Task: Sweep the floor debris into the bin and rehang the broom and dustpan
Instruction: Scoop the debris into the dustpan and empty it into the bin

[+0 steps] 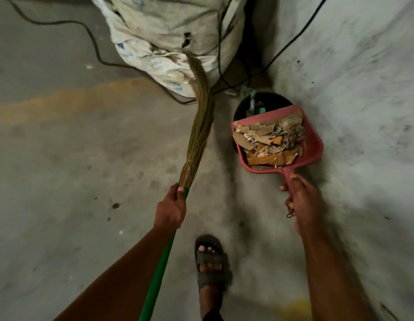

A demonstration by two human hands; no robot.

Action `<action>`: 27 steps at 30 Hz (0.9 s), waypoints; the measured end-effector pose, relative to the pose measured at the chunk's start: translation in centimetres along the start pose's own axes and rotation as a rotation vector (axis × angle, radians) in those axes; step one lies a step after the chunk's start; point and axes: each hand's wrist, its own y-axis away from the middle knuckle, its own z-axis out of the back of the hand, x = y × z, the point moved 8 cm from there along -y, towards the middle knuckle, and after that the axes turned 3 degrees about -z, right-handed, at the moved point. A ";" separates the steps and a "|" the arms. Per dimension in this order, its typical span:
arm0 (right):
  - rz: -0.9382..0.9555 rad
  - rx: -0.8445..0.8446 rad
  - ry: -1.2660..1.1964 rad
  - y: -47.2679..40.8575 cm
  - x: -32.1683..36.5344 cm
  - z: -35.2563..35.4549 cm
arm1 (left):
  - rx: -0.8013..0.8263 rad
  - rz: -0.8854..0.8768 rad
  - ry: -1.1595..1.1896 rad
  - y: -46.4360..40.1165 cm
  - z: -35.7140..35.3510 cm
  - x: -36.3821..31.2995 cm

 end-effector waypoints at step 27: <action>0.111 -0.169 0.985 -7.0 17.1 6.5 | 0.062 -0.001 -0.247 -1.0 -3.8 -9.1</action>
